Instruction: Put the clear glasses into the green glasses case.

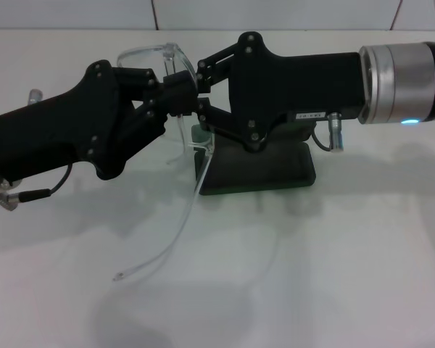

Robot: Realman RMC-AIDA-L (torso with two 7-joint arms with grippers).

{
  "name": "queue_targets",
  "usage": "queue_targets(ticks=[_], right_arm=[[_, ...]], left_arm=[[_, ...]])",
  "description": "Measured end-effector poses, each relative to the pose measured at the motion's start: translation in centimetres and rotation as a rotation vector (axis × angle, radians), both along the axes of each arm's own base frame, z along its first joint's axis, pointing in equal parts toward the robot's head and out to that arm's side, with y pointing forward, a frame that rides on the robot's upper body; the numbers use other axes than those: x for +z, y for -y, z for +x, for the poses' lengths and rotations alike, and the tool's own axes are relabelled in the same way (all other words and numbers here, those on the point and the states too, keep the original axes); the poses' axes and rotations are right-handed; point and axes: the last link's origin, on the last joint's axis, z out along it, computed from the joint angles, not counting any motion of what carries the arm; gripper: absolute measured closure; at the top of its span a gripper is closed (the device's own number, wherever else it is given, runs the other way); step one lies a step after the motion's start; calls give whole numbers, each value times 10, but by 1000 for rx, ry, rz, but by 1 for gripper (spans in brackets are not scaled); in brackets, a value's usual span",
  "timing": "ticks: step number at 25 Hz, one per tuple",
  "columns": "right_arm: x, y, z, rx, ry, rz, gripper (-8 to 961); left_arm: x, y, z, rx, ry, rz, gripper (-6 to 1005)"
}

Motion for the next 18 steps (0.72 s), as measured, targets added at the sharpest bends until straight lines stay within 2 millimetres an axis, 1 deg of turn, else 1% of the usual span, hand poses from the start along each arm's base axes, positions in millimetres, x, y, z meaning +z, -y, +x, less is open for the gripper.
queue_targets(ticks=[9, 18], right_arm=[[1, 0, 0, 3, -2, 3, 843], [5, -1, 2, 0, -24, 26, 844]], left_arm=[[1, 0, -1, 1, 1, 9, 936], [1, 0, -1, 0, 1, 10, 936]])
